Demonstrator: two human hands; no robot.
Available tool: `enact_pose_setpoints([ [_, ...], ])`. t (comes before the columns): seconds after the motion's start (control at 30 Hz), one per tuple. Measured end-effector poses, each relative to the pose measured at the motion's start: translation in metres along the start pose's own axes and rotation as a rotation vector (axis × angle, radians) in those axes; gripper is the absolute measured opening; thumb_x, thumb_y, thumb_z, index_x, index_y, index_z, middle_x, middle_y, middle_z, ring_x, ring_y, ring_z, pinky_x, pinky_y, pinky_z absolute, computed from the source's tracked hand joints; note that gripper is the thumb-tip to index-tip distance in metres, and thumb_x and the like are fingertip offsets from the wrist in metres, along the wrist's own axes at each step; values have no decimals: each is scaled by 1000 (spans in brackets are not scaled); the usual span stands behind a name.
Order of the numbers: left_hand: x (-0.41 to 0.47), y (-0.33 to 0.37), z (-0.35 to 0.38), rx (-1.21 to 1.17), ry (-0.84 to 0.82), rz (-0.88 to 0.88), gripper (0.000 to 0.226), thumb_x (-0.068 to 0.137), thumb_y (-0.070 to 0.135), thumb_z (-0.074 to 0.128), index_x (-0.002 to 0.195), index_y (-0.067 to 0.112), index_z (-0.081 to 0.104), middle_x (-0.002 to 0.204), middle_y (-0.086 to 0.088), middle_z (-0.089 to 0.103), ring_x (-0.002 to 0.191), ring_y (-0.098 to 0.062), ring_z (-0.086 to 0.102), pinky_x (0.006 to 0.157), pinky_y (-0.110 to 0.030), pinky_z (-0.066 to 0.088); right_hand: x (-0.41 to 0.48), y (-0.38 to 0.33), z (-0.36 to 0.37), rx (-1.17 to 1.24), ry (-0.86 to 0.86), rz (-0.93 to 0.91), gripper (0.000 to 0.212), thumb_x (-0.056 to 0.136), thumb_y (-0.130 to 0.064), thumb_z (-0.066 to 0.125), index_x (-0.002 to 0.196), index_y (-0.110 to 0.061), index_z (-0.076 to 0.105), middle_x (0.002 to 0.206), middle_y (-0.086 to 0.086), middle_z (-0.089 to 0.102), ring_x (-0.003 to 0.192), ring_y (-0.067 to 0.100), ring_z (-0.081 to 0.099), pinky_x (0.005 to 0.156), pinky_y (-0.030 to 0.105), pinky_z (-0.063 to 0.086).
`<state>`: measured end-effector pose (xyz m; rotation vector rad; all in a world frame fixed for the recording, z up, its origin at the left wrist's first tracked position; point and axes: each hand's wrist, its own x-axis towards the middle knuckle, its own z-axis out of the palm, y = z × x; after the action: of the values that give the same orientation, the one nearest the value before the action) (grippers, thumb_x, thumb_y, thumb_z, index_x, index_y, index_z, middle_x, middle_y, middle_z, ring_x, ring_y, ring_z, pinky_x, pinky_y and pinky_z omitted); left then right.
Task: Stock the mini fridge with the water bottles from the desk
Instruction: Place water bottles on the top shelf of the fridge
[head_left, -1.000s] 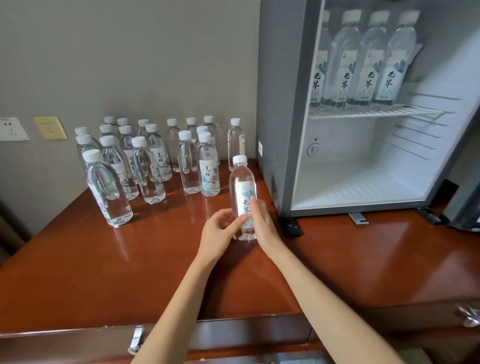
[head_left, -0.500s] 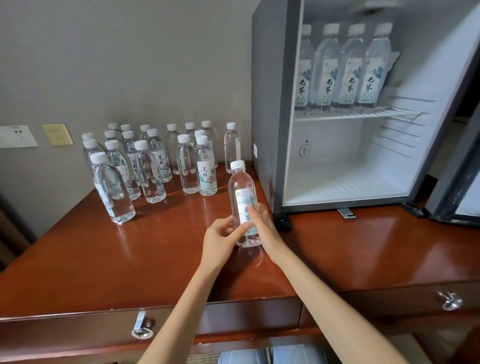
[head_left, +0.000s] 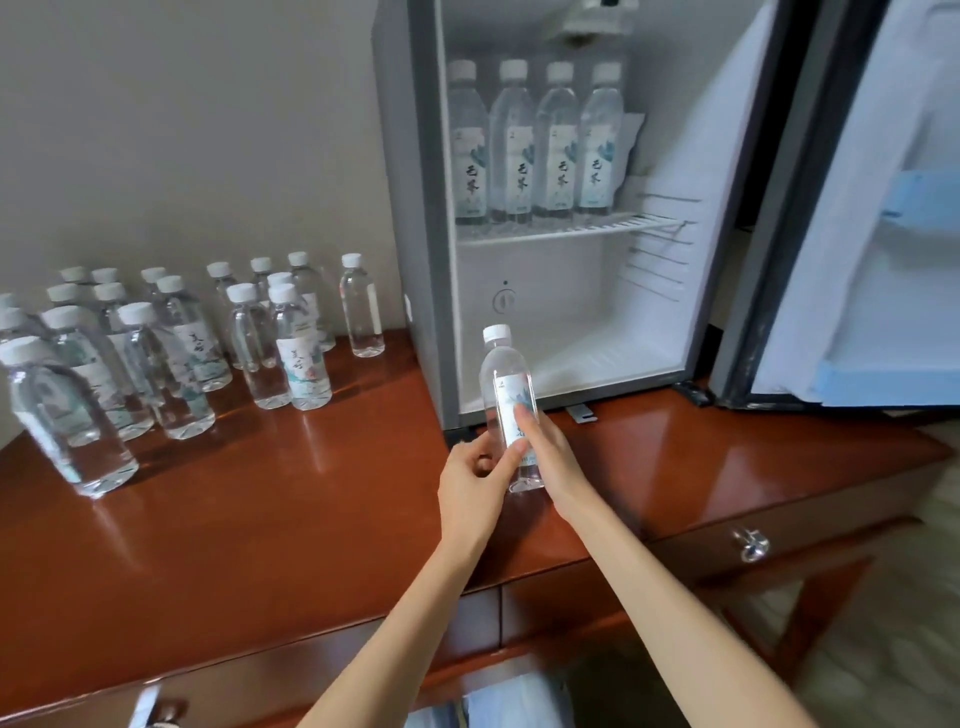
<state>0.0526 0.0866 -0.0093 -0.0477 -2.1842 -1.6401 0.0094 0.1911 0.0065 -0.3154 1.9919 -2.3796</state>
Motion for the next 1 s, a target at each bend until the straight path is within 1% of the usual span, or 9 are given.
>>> enact_pose_setpoints([
  [0.07,5,4,25,-19,-21,-11,20,88,48,62,75,33,62,78,4,61,72,-3,52,64,-15,35,5,-3,-19,-10,71,21,23,98,-34,51,108,-19,64,94,3,67,83,12,66,68,24,52],
  [0.17,13,6,57,-17,-78,15,24,89,48,60,108,36,68,87,6,63,78,-2,54,68,-17,38,12,-7,-48,6,157,49,32,98,-39,50,116,-16,62,94,5,71,79,17,69,63,28,56],
  [0.37,31,5,94,37,-203,122,32,91,42,58,122,37,60,98,19,61,91,3,56,76,-9,39,29,-11,-94,10,297,12,21,98,-40,50,107,-26,63,79,-8,72,69,4,69,59,22,53],
  [0.5,55,2,102,298,-138,387,34,93,24,53,126,21,61,114,7,61,108,-9,53,88,-18,40,41,-11,-112,27,354,-33,30,97,-40,51,116,-18,60,95,0,70,80,6,69,64,19,53],
  [0.6,78,-1,105,464,-78,557,37,87,6,54,123,10,62,123,-9,59,115,-26,54,97,-37,44,47,-10,-120,14,388,-56,32,97,-42,50,121,-22,58,106,-1,68,94,8,67,77,21,52],
  [0.7,96,-6,110,664,-97,518,38,88,7,52,126,8,58,132,-15,54,124,-32,48,109,-47,33,52,-6,-126,-22,374,-31,22,95,-48,53,111,-34,59,115,-1,66,107,14,64,93,32,50],
  [0.77,101,-9,113,735,-93,491,34,89,10,51,122,9,60,127,-11,57,121,-31,50,110,-44,28,53,-4,-127,-62,378,-27,20,90,-46,61,105,-34,58,112,3,67,102,15,66,89,35,54],
  [0.87,105,-11,115,704,-55,511,28,85,7,55,111,7,65,113,-10,63,108,-32,57,101,-44,38,56,-3,-125,-109,374,-56,38,80,-34,78,109,-27,54,105,4,67,90,11,68,73,27,57],
  [1.0,101,-11,113,678,-68,511,33,86,4,54,117,5,63,118,-12,63,112,-33,56,103,-45,39,54,-2,-123,-205,395,-86,56,72,-28,84,117,-19,50,105,3,65,94,14,67,77,29,56],
])
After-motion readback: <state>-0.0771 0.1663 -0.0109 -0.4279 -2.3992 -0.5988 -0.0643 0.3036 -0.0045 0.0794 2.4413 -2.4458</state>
